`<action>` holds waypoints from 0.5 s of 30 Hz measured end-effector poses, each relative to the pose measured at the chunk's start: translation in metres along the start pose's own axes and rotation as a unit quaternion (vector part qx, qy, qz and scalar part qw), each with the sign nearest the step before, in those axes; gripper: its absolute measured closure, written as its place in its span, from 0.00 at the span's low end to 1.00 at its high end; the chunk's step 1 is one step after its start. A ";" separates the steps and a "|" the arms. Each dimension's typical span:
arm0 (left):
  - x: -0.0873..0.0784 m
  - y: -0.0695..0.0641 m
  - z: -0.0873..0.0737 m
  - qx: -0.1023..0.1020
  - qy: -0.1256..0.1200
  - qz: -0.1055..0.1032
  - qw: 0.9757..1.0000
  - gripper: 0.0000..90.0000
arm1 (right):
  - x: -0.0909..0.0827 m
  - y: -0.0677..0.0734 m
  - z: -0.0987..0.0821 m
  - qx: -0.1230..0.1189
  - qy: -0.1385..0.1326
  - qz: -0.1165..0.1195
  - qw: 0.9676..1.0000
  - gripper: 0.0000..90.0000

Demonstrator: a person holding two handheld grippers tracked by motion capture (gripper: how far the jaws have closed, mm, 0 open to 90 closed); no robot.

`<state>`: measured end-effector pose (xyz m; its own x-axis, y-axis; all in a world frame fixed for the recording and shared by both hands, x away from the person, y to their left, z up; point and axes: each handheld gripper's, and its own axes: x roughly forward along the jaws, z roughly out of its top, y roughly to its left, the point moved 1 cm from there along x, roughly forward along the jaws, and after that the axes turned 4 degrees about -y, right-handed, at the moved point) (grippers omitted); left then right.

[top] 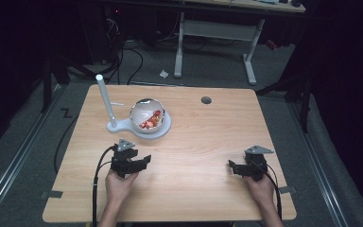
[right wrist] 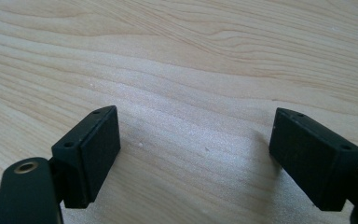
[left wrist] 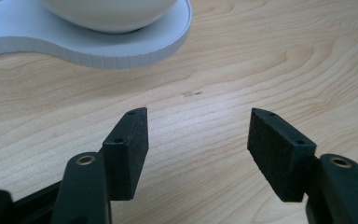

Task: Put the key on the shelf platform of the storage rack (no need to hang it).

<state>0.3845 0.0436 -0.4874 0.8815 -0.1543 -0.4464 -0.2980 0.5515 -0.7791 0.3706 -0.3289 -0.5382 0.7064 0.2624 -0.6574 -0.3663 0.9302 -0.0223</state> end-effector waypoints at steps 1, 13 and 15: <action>0.002 0.001 -0.001 0.001 0.000 0.001 1.000 0.43 | 0.000 0.000 0.000 0.000 0.000 0.000 1.000 0.18; 0.014 0.003 -0.018 0.012 -0.004 0.007 1.000 0.43 | 0.000 0.000 0.000 0.000 0.000 0.000 1.000 0.18; 0.016 0.004 -0.022 0.021 -0.006 0.006 1.000 0.43 | 0.000 0.000 0.000 0.000 0.000 0.000 1.000 0.18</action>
<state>0.3897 0.0255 -0.5074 0.8826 -0.1374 -0.4497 -0.2927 0.5880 -0.7541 0.3705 -0.3288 -0.5381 0.7063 0.2622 -0.6575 -0.3662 0.9303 -0.0225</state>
